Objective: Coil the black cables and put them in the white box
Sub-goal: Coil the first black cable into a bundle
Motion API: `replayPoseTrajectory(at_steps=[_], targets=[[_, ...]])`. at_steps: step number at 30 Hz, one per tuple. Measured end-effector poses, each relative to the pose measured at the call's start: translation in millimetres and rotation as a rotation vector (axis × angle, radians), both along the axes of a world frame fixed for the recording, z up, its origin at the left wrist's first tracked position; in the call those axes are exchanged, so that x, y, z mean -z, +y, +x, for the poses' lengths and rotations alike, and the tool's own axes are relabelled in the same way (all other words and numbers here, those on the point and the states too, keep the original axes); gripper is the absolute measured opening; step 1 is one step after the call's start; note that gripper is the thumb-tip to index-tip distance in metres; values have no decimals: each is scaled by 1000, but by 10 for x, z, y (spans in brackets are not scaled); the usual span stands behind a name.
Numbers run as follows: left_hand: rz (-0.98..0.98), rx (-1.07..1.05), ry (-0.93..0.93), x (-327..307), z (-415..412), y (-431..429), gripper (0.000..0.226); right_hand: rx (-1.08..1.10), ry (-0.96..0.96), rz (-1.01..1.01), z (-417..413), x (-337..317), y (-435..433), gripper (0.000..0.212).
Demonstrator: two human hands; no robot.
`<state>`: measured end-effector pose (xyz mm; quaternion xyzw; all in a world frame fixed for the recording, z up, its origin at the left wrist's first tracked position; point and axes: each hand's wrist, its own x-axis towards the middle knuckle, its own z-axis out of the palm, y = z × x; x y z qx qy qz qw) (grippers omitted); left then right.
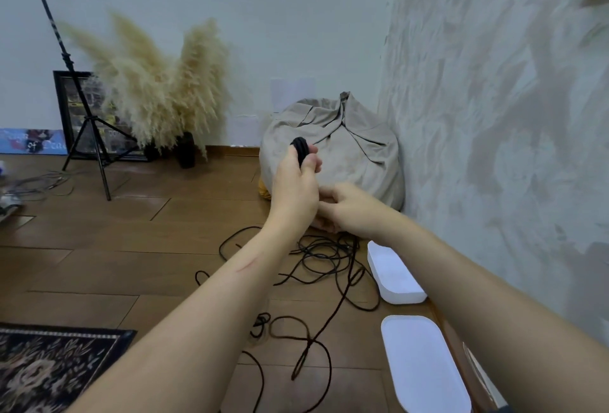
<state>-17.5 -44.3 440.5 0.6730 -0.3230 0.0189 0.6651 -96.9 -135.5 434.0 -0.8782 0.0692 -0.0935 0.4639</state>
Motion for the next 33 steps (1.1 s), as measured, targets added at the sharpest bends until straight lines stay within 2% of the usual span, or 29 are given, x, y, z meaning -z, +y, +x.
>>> replayPoseTrajectory(at_steps=[4,6,10,14,18,22,25,29,33], targets=[[159,-66,-149,170,84,24,15,-10,94,-82,-107,-84,-96,19],[237,-59,-118,219,157,73,16,13,107,-142,-165,-116,-187,21],[448,134,-159,334,172,93,24,68,-32,-285,-191,-140,-301,20],[393,320,-72,346,62,42,34,138,-180,-346,-213,-141,-403,19],[362,336,-144,311,-49,-3,31,222,-297,-245,-235,-166,-460,12],[284,321,-141,273,-147,-27,30,241,-369,-74,-243,-178,-467,4],[214,341,-135,230,-194,-23,29,200,-365,12,-292,-218,-440,11],[155,346,-106,183,-247,-6,28,163,-320,12,-303,-248,-435,21],[118,317,-73,149,-272,-25,30,174,-366,10,-284,-231,-411,25]])
